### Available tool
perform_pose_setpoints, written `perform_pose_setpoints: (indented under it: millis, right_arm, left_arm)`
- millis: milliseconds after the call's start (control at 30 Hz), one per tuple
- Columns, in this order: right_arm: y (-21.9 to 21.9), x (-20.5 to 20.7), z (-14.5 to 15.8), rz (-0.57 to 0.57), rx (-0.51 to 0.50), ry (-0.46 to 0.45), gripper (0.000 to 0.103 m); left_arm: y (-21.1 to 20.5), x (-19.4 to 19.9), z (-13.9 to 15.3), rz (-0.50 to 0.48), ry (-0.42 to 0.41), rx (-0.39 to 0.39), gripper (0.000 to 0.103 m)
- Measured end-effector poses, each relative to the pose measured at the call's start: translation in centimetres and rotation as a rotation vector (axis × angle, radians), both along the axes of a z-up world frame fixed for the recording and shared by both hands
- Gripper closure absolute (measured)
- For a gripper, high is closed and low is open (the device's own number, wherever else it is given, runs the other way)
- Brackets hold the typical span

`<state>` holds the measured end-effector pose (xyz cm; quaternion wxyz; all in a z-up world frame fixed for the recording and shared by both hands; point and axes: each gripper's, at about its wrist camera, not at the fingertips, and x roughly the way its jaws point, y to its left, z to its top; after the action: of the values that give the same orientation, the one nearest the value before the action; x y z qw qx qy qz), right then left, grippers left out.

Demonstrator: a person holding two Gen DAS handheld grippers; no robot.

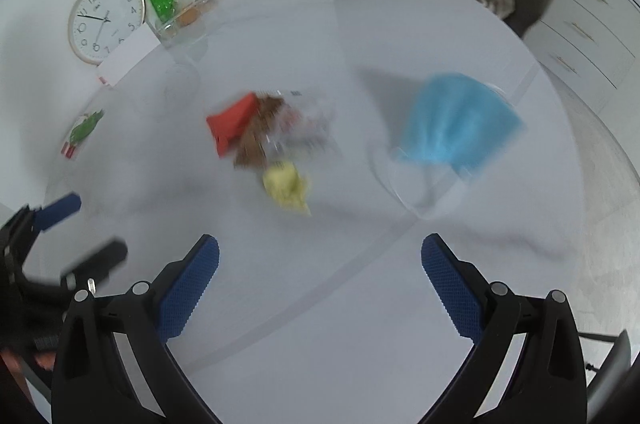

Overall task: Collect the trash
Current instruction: 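Grasp the red paper with the left tool while the right tool grasps the snack wrapper, then carry the red paper and snack wrapper to the white bin and release both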

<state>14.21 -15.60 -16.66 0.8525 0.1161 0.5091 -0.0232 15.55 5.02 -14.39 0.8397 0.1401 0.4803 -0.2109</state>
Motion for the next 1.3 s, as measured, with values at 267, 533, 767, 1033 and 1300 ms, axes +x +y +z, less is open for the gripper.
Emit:
perform_pose_setpoints:
  millis: [267, 533, 767, 1033, 1300]
  right_arm:
    - [2.9, 10.9, -3.2, 0.007, -0.064, 0.085, 0.003]
    - [3.5, 14.6, -6.8, 0.001, -0.117, 0.218, 0.007]
    - [2.4, 14.4, -6.6, -0.021, -0.023, 0.207, 0.041]
    - [0.3, 13.2, -4.0, -0.066, 0.046, 0.114, 0.041]
    - [-2.5, 10.4, -1.4, -0.100, 0.055, 0.058, 0.041]
  left_arm:
    - [1.1, 5.2, -2.4, -0.038, 0.024, 0.009, 0.009]
    - [0.6, 7.7, -3.7, -0.104, 0.036, 0.002, 0.009]
    - [-2.5, 9.7, -5.3, -0.253, 0.012, 0.031, 0.009]
    - [-7.6, 12.8, -8.4, -0.409, 0.013, 0.110, 0.024]
    - [-9.2, 14.4, -9.8, -0.399, 0.093, 0.059, 0.058]
